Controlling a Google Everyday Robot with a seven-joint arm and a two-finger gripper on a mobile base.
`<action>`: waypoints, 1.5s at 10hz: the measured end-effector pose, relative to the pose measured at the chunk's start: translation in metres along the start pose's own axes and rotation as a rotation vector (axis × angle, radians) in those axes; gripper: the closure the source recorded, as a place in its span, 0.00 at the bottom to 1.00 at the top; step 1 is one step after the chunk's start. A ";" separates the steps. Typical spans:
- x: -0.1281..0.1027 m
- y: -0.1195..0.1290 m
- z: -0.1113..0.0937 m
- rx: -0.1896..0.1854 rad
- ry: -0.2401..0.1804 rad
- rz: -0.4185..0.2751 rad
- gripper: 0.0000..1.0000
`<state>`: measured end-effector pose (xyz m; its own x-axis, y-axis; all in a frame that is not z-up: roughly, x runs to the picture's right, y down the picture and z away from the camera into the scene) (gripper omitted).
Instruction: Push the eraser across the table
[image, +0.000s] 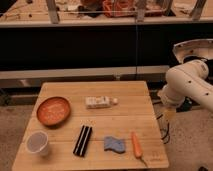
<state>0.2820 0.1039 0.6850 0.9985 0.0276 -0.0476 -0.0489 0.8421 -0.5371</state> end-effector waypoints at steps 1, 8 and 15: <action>0.000 0.000 0.000 0.000 0.000 0.000 0.20; 0.000 0.000 0.000 0.000 0.000 0.000 0.20; -0.052 0.007 0.001 0.002 -0.022 -0.084 0.20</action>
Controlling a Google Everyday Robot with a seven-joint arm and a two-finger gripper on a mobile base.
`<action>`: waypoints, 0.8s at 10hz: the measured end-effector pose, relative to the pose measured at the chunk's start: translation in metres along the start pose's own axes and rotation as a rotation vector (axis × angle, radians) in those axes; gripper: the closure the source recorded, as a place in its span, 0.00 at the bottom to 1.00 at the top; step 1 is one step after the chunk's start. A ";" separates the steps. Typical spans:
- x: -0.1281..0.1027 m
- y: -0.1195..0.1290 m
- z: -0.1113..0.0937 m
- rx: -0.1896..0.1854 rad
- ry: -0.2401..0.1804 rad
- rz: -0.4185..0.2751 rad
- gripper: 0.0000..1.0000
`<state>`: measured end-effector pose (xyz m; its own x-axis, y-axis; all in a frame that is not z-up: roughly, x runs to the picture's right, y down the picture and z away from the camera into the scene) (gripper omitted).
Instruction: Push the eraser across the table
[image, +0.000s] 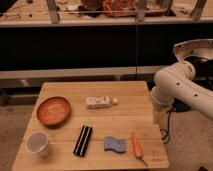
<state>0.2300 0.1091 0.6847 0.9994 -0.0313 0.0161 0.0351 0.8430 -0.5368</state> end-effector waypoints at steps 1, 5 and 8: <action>-0.005 0.001 0.001 0.002 0.001 -0.018 0.20; -0.043 0.003 0.008 -0.005 -0.011 -0.102 0.20; -0.067 0.007 0.018 -0.005 -0.017 -0.170 0.20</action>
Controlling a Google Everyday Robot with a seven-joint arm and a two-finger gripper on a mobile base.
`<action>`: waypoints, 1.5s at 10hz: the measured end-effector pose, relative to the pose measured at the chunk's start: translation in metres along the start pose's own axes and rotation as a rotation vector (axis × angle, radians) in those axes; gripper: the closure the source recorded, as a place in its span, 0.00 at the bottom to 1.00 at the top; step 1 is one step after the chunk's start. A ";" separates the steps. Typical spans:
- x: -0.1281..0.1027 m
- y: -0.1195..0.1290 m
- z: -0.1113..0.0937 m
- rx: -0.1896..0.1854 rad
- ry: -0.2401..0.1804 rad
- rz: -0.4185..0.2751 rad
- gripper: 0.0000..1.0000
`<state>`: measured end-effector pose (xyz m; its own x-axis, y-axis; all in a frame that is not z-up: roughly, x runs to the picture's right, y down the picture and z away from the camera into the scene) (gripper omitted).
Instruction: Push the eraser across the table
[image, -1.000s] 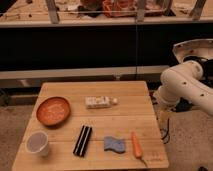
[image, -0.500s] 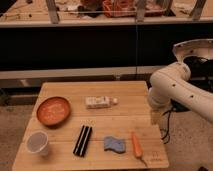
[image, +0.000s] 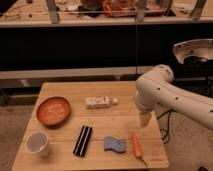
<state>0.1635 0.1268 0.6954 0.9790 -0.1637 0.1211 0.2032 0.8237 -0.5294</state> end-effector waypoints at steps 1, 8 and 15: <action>-0.003 0.002 0.003 -0.001 0.000 -0.016 0.20; -0.064 0.004 0.029 0.002 -0.027 -0.184 0.20; -0.104 0.010 0.054 0.003 -0.062 -0.329 0.20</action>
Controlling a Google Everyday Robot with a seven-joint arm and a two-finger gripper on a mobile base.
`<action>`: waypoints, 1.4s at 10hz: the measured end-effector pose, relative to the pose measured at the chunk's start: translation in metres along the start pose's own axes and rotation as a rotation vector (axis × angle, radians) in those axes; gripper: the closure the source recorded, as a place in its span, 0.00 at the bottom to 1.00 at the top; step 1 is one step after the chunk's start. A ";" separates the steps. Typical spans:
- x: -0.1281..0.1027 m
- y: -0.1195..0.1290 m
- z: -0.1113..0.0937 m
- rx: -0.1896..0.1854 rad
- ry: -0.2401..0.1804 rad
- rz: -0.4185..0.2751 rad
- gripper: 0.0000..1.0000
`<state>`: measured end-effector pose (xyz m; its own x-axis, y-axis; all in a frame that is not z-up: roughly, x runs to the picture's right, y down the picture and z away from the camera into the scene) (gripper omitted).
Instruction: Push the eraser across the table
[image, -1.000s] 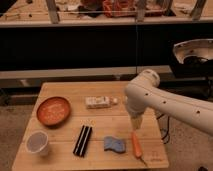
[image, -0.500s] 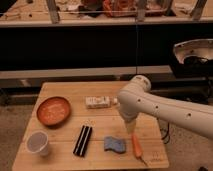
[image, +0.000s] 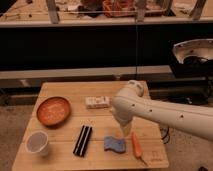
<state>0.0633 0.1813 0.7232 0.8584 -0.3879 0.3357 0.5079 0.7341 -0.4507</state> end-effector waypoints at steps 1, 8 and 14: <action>0.000 0.001 0.002 -0.001 0.002 -0.014 0.20; -0.022 0.001 0.016 -0.005 -0.017 -0.098 0.20; -0.033 0.003 0.021 -0.006 -0.027 -0.145 0.20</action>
<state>0.0347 0.2081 0.7281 0.7735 -0.4746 0.4200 0.6273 0.6681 -0.4002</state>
